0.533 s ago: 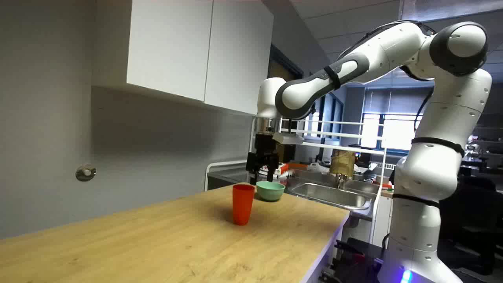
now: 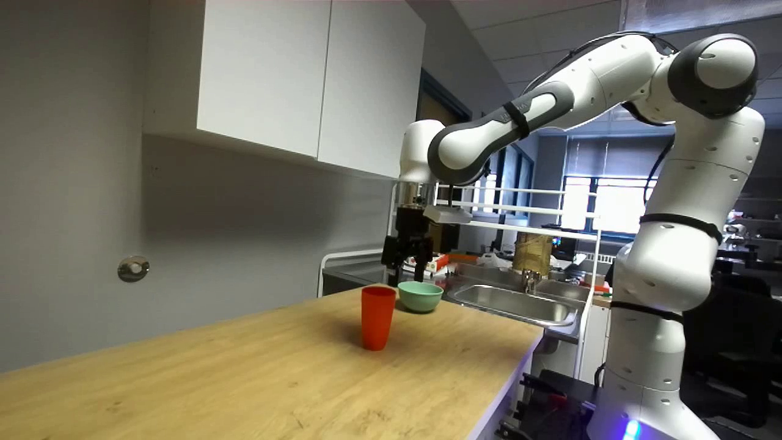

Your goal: Pour the contents from the orange cup into the green bowl

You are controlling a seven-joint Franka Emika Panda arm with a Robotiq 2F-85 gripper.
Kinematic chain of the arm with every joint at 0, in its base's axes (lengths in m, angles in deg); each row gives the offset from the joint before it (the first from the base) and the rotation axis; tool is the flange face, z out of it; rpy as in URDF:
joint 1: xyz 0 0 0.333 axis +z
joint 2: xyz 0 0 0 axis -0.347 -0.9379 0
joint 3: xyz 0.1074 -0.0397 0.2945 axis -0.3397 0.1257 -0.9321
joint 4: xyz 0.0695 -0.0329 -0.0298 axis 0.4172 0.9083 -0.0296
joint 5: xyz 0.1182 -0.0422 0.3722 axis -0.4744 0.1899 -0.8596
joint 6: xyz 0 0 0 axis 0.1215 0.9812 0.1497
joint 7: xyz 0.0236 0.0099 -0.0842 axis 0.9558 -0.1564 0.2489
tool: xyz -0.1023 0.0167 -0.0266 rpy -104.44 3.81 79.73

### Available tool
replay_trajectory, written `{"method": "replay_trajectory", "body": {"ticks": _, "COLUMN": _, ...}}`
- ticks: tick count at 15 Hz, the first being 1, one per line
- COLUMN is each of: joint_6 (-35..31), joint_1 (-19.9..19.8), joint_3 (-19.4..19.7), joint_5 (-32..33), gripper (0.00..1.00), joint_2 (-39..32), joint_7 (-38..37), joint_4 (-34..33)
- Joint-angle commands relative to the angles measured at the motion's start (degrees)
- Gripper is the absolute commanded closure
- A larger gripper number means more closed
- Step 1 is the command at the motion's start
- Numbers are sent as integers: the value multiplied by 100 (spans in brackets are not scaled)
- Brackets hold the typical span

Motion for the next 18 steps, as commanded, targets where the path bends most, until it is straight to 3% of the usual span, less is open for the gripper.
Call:
{"method": "replay_trajectory", "body": {"ticks": 1, "joint_6": 9, "joint_1": 86, "joint_3": 85, "joint_5": 27, "gripper": 0, "joint_2": -5, "joint_7": -19, "joint_4": -6}}
{"method": "replay_trajectory", "body": {"ticks": 8, "joint_6": 19, "joint_1": 86, "joint_3": 79, "joint_5": 32, "gripper": 0, "joint_2": -53, "joint_7": -49, "joint_4": -45}}
{"method": "replay_trajectory", "body": {"ticks": 18, "joint_6": -183, "joint_1": 119, "joint_3": -66, "joint_5": 578, "gripper": 0, "joint_2": -527, "joint_7": -506, "joint_4": -462}}
